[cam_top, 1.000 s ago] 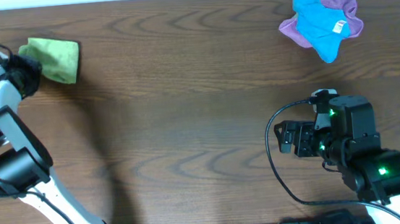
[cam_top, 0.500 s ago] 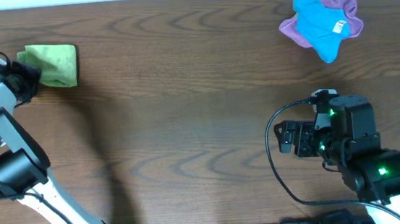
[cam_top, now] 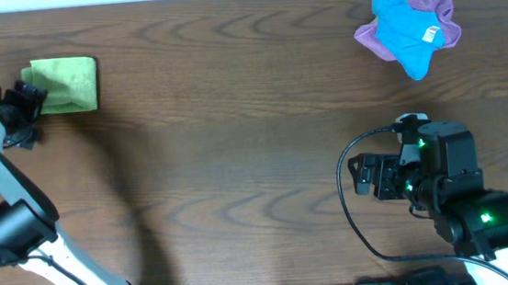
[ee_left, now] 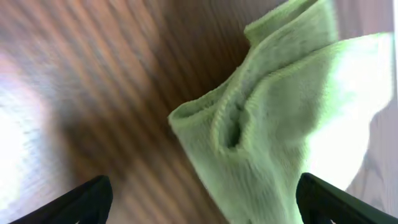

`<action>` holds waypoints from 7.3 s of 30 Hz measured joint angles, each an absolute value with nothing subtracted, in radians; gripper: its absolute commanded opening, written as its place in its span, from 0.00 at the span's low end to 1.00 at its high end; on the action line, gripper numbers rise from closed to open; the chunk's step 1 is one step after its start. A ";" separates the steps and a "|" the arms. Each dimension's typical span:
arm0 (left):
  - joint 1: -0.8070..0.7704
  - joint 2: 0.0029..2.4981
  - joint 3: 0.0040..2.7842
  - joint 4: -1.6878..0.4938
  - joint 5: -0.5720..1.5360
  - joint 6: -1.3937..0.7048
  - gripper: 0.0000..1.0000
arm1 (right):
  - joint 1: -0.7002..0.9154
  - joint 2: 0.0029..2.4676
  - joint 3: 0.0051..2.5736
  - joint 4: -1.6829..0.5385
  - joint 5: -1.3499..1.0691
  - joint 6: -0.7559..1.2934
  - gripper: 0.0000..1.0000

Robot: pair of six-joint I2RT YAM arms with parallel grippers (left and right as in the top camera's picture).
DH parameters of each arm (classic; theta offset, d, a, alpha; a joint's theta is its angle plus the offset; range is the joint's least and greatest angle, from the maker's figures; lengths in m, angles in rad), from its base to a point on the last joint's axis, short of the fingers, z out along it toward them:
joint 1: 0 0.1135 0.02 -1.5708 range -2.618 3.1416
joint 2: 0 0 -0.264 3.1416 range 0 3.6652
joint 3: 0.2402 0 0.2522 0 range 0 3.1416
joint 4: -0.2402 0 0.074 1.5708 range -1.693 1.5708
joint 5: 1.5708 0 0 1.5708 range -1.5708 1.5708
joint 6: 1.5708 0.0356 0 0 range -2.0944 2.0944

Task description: Fold the cloth

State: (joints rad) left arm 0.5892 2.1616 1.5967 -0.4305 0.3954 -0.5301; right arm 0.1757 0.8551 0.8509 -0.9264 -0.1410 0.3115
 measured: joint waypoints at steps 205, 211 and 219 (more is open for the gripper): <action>-0.014 0.011 0.156 -0.519 0.089 0.270 0.95 | 0.002 0.015 0.160 -0.583 0.068 0.002 0.99; -0.014 0.011 0.156 -0.519 0.089 0.270 0.95 | 0.002 0.015 0.160 -0.583 0.068 0.002 0.99; -0.014 0.011 0.156 -0.519 0.089 0.270 0.95 | 0.002 0.015 0.160 -0.583 0.068 0.002 0.99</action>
